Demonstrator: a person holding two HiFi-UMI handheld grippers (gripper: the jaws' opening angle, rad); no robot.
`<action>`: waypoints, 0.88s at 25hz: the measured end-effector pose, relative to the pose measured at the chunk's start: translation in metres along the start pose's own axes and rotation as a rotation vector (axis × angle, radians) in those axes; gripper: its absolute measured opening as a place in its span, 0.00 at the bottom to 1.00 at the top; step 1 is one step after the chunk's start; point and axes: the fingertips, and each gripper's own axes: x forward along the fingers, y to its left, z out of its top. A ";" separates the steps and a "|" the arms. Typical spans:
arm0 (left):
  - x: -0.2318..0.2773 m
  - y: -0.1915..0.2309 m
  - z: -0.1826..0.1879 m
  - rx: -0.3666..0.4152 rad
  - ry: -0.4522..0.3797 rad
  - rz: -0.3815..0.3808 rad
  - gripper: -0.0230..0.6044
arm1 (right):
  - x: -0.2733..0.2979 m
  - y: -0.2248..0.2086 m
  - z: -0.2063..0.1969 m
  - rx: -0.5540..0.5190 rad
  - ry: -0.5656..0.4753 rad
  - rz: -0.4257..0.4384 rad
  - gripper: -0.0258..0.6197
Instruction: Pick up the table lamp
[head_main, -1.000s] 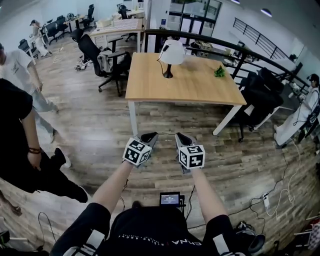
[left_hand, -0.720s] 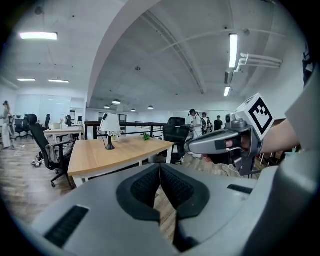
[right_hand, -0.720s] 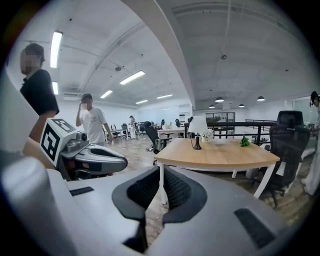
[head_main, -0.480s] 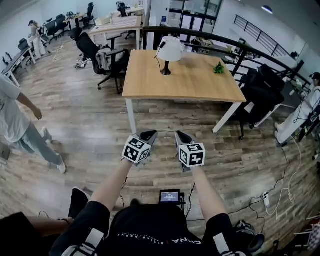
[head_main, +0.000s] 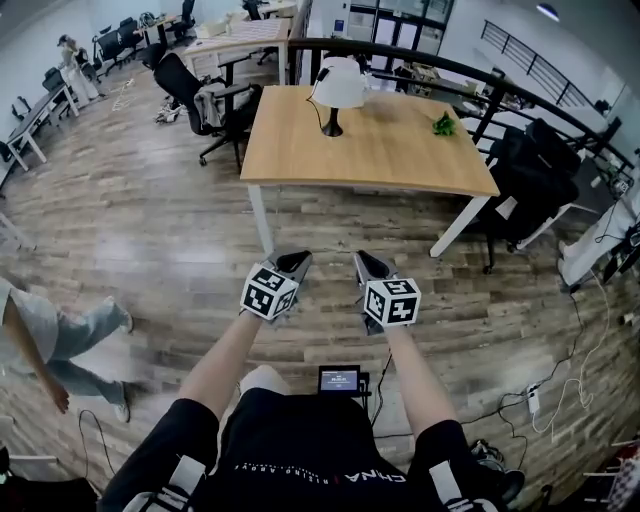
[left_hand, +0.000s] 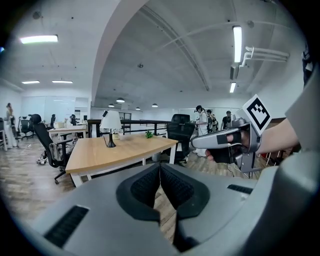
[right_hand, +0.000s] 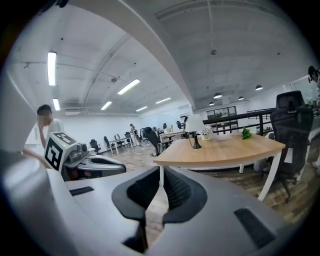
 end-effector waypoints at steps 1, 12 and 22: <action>0.003 0.000 -0.002 -0.006 0.000 -0.004 0.07 | 0.002 -0.004 -0.002 0.002 0.004 0.000 0.11; 0.069 0.068 -0.003 -0.026 -0.003 -0.040 0.07 | 0.085 -0.048 0.001 0.025 0.056 -0.013 0.11; 0.140 0.205 0.029 -0.032 0.011 -0.097 0.07 | 0.212 -0.077 0.060 0.032 0.082 -0.076 0.11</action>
